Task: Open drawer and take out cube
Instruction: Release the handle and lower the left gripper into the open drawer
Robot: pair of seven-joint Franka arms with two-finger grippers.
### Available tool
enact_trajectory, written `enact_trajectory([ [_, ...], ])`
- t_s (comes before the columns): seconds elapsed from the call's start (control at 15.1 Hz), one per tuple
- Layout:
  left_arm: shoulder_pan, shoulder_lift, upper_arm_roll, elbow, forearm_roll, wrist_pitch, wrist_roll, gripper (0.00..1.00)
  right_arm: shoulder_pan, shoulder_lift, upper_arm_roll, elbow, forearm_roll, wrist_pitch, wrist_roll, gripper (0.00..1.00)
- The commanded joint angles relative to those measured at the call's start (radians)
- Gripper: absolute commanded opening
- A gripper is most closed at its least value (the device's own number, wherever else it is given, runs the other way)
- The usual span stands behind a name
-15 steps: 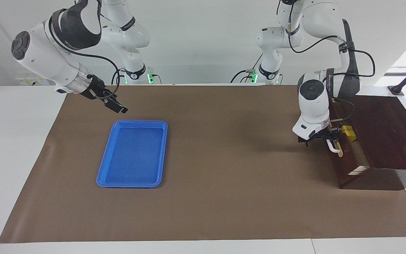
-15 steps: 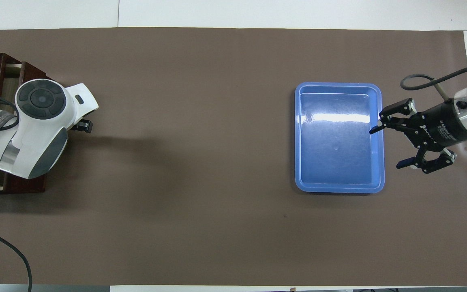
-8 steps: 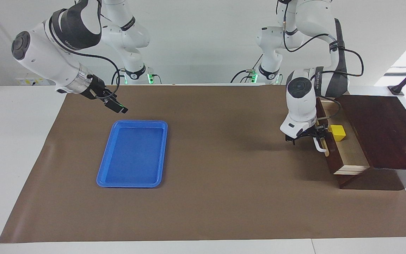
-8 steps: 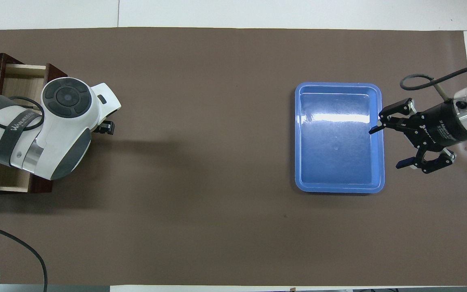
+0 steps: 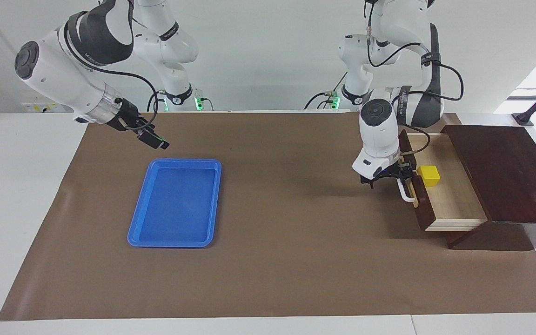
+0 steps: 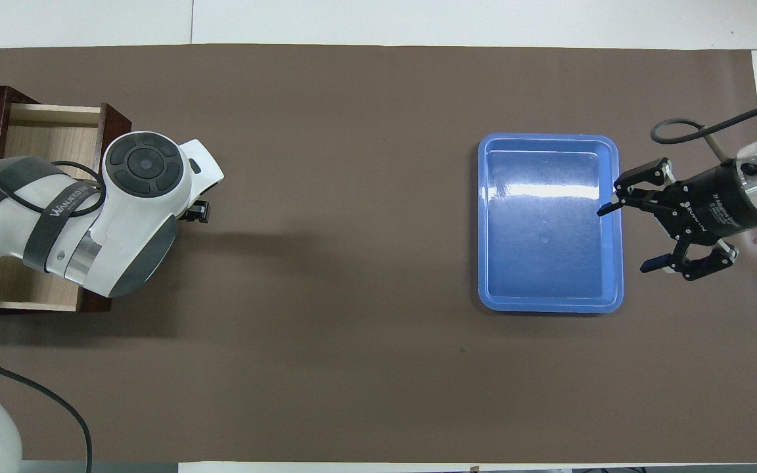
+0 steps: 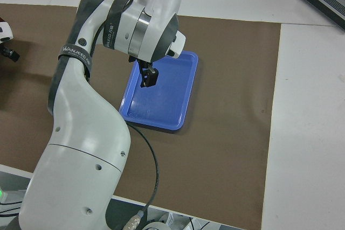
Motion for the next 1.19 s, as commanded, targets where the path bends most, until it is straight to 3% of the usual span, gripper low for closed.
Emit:
enact_trajectory([
  [0.0,-0.03,-0.013,0.002,-0.002,-0.042,-0.019,-0.006,1.0,-0.013,-0.007,0.008,-0.012,0.011,0.008,0.019,1.0],
  [0.59,-0.024,-0.028,0.001,0.14,-0.045,-0.198,0.1,1.0,-0.009,-0.008,0.008,-0.014,0.01,0.015,0.028,1.0],
  [0.73,-0.022,-0.058,0.01,0.192,-0.1,-0.264,0.1,1.0,-0.009,-0.008,0.008,-0.014,0.011,0.017,0.028,1.0],
  [0.92,0.072,-0.143,0.012,0.223,-0.232,-0.276,0.086,1.0,-0.006,-0.008,0.009,-0.018,0.011,0.02,0.028,1.0],
  [1.12,0.139,-0.168,0.013,0.226,-0.257,-0.287,0.007,1.0,-0.006,-0.008,0.009,-0.023,0.013,0.029,0.028,1.0],
])
